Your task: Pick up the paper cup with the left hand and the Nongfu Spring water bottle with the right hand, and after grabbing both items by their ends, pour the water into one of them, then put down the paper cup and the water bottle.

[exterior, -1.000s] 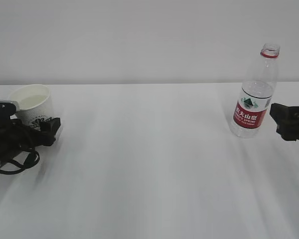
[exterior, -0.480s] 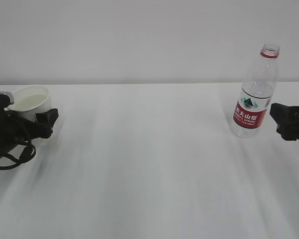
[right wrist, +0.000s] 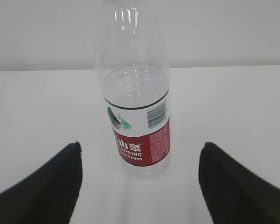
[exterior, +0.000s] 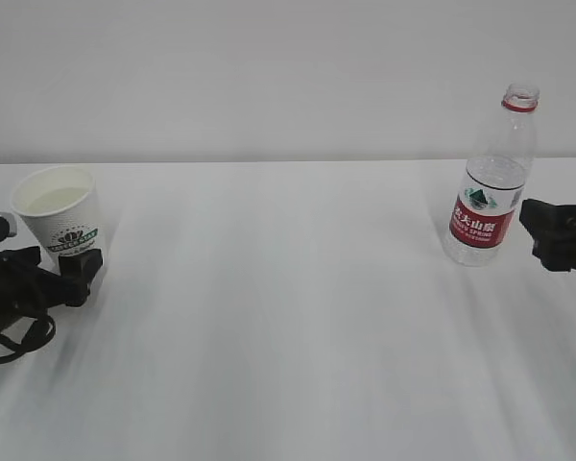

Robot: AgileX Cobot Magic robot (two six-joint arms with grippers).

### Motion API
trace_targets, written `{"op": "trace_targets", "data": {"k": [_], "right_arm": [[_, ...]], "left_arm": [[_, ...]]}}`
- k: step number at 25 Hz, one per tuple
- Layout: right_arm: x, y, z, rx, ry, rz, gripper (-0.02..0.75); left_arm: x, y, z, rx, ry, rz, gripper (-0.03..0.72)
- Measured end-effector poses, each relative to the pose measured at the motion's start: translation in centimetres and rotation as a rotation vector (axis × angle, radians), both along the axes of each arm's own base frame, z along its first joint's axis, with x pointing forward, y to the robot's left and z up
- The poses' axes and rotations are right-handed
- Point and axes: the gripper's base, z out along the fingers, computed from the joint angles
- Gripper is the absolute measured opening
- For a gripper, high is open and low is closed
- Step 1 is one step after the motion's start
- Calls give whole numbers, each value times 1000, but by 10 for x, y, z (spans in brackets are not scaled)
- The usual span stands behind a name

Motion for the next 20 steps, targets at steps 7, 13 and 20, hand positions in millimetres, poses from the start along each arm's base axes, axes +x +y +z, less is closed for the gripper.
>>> {"op": "trace_targets", "data": {"k": [7,13,20], "right_arm": [[0,0,0,0,0,0,587],[0,1,0,-7,-3,11,587],[-5,1,18,-6,-77,19,587]], "left_arm": [[-9,1,25,-5,-55,2,692],[-15,2,42,-9,-99,2,690],[-16,1,65,-16,-176,0,686]]}}
